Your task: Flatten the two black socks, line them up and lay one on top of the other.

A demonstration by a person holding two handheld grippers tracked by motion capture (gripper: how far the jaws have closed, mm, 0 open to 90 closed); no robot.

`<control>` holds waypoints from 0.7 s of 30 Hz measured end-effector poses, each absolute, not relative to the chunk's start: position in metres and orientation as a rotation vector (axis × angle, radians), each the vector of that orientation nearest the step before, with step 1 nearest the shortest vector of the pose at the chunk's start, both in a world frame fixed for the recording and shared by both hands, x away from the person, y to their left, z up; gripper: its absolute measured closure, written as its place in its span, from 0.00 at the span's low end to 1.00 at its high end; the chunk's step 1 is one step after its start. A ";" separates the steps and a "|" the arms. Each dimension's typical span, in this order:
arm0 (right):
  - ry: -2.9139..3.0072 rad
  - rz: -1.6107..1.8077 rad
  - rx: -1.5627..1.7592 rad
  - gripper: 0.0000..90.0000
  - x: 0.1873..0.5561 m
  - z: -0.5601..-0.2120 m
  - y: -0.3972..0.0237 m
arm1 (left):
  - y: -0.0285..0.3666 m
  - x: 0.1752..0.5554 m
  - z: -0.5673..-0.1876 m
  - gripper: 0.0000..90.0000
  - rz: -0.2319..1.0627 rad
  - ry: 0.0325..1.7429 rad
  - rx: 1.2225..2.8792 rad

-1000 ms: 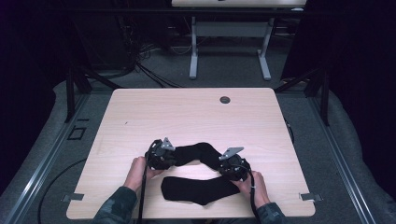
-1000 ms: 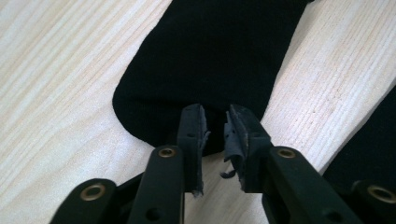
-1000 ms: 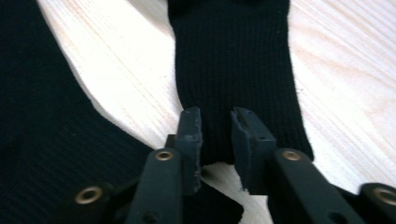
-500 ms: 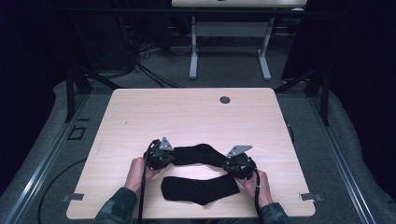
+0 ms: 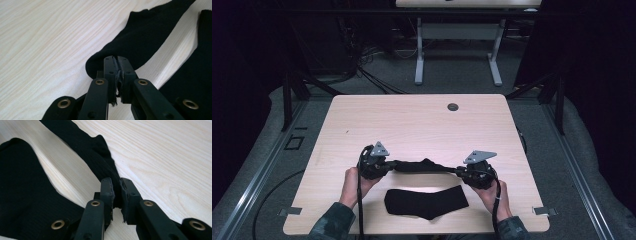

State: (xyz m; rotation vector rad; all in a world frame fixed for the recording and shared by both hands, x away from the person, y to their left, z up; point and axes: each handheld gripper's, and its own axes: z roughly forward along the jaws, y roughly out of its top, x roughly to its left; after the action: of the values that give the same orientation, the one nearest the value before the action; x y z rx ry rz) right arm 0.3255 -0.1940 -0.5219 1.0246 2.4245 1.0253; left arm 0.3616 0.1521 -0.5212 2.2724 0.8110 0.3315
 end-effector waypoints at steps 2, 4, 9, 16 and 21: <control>2.427 1.032 1.018 0.90 0.323 -0.520 -0.195 | 0.154 0.356 -0.518 0.96 0.325 0.819 2.269; 2.421 1.038 1.016 0.90 0.322 -0.519 -0.195 | 0.155 0.353 -0.517 0.96 0.324 0.819 2.261; 2.454 1.070 1.001 0.89 0.307 -0.510 -0.198 | 0.160 0.335 -0.511 0.96 0.255 0.843 2.231; 2.516 1.118 1.061 0.88 0.311 -0.486 -0.206 | 0.165 0.349 -0.495 0.91 0.104 0.895 2.216; 2.513 0.945 1.252 0.72 0.386 -0.533 -0.197 | 0.161 0.395 -0.522 0.60 0.098 1.066 2.234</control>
State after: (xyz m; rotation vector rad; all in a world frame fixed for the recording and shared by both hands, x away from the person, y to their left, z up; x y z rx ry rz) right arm 0.3858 -0.1968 -0.5331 1.2516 2.5131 0.9452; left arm 0.3950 0.1613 -0.5217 2.2338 1.0658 0.0977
